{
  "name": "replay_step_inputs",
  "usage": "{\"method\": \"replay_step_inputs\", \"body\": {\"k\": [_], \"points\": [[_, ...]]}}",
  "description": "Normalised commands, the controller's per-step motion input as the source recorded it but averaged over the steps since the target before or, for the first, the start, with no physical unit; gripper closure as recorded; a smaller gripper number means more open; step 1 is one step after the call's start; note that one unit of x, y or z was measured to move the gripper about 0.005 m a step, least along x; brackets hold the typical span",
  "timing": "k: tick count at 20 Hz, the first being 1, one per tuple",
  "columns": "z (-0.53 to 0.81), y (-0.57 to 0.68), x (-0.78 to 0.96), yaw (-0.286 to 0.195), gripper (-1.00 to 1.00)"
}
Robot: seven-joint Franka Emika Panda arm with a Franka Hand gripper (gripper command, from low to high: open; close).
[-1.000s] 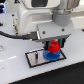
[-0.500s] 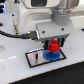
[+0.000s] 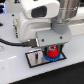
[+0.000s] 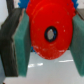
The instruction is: Insert the blue gear onto the right peg, followed by the red gear
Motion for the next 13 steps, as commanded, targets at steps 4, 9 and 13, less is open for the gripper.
{"method": "replay_step_inputs", "body": {"k": [4,9,13], "points": [[0.62,0.08,0.01,0.000,-1.00],[0.25,0.00,0.01,0.000,-1.00],[0.00,0.00,0.00,0.000,-1.00]]}}
